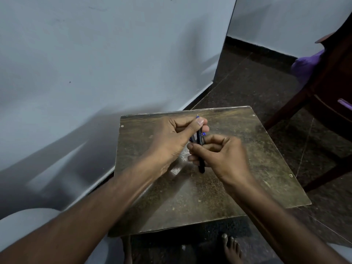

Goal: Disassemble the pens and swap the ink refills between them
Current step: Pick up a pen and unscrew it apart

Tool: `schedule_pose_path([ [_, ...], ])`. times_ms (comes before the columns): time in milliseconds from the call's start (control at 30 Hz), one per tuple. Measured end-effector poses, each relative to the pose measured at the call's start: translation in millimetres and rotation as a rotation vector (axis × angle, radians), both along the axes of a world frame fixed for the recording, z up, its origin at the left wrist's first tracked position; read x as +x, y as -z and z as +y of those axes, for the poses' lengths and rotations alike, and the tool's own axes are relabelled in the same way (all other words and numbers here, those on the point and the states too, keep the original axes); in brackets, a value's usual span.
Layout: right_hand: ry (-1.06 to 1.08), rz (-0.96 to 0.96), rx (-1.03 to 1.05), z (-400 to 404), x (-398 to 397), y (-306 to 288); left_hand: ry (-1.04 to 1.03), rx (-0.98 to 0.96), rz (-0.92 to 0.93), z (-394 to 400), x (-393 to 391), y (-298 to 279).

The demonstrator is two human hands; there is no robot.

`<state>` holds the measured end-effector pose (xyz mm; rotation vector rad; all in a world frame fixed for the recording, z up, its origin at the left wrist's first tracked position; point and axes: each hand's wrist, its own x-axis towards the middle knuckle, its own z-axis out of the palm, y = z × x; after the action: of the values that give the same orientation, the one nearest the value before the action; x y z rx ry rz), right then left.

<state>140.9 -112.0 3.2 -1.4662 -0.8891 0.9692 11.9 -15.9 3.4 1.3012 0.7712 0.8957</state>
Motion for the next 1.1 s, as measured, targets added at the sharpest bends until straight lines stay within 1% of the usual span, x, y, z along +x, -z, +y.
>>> schedule_pose_path([
  [67,0.030,-0.035,0.002,1,1,-2,0.038,-0.035,-0.012,-1,0,-2],
  [133,-0.041,0.008,-0.025,2,4,-2,0.064,-0.050,-0.012,3,-2,-4],
  [233,-0.170,0.121,-0.087,2,13,0,0.026,-0.037,0.007,8,-6,-5],
  [300,-0.211,0.100,-0.078,3,16,3,0.019,-0.063,0.019,9,-7,-5],
  [467,-0.126,0.088,-0.066,5,16,5,0.031,-0.075,0.012,9,-6,-4],
  [567,-0.184,0.133,-0.105,6,16,4,0.007,-0.084,0.035,10,-6,-3],
  [633,-0.210,0.090,-0.116,6,15,5,-0.008,-0.093,0.053,12,-6,-3],
  [733,-0.147,0.019,-0.104,5,15,8,-0.003,-0.098,0.063,12,-7,-2],
  [800,-0.114,0.046,-0.101,6,14,8,0.000,-0.091,0.061,12,-6,-2],
  [933,-0.159,0.056,-0.148,6,11,7,-0.013,-0.088,0.056,13,-7,-3],
  [1033,-0.107,0.032,-0.143,6,9,8,-0.024,-0.091,0.069,14,-8,-2],
  [1100,-0.081,0.067,-0.134,6,9,7,-0.026,-0.087,0.076,14,-7,-3],
])
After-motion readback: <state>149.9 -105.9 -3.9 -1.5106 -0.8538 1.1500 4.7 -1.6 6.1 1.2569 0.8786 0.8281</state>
